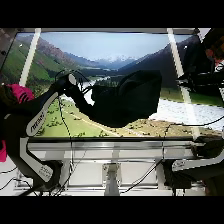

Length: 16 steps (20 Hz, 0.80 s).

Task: Fold the clothes and pants, and hang the long-sleeved shirts on hangers.

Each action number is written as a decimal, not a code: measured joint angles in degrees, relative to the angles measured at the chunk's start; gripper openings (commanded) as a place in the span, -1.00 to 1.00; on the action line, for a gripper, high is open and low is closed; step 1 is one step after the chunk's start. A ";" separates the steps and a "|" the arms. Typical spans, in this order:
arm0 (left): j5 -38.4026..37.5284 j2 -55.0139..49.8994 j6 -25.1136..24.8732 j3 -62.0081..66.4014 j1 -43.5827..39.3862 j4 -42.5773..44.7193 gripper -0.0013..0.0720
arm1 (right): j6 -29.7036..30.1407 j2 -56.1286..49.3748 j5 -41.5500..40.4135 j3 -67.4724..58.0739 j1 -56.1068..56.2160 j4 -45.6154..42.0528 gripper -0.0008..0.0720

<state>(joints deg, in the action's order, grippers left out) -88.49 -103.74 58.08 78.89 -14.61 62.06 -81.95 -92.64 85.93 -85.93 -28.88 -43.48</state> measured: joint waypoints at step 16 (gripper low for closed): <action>26.14 45.86 10.01 0.04 11.15 6.49 -0.93 | 0.55 -0.31 -1.75 0.00 0.00 -0.70 -0.02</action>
<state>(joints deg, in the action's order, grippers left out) -62.35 -57.89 68.10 78.94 -3.46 68.55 -81.41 -92.95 84.18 -85.93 -28.88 -44.18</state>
